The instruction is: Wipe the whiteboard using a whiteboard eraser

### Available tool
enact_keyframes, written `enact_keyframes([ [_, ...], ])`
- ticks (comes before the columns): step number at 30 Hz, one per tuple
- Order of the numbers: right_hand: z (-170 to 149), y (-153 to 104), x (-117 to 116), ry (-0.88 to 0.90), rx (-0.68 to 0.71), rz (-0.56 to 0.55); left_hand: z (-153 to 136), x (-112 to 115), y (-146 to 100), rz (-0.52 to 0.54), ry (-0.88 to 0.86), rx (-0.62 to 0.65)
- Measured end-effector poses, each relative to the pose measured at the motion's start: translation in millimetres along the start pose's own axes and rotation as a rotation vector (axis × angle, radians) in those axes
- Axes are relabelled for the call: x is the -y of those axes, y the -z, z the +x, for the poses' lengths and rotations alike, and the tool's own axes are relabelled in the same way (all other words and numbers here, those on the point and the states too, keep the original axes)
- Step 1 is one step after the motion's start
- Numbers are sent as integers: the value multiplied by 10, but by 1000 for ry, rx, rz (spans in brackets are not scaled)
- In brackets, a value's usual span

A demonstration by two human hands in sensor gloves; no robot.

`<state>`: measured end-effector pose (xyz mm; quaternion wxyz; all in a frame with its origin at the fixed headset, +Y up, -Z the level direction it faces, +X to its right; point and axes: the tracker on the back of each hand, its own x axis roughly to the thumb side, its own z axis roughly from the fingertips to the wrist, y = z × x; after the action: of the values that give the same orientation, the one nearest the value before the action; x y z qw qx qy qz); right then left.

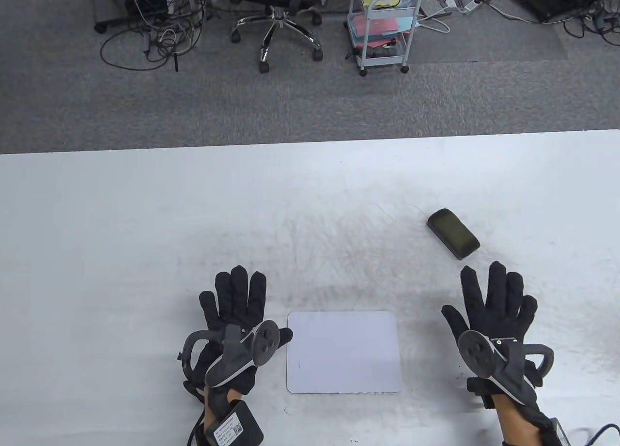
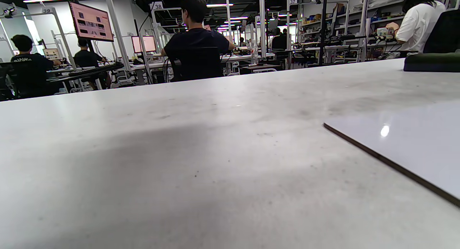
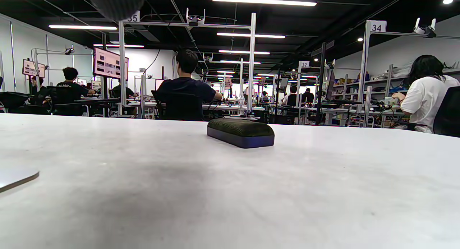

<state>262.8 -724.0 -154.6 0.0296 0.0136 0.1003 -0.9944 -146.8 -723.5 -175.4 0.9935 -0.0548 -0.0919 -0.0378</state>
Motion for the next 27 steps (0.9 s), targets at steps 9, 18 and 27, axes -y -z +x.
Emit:
enact_keyframes([
  [9,-1,12,-36,2,5,30,10,-14,-53,7,6,2],
  [18,3,16,-41,14,7,32,-5,9,-30,-11,13,-8],
  [27,12,14,-36,16,20,34,0,6,-24,-36,15,-2],
])
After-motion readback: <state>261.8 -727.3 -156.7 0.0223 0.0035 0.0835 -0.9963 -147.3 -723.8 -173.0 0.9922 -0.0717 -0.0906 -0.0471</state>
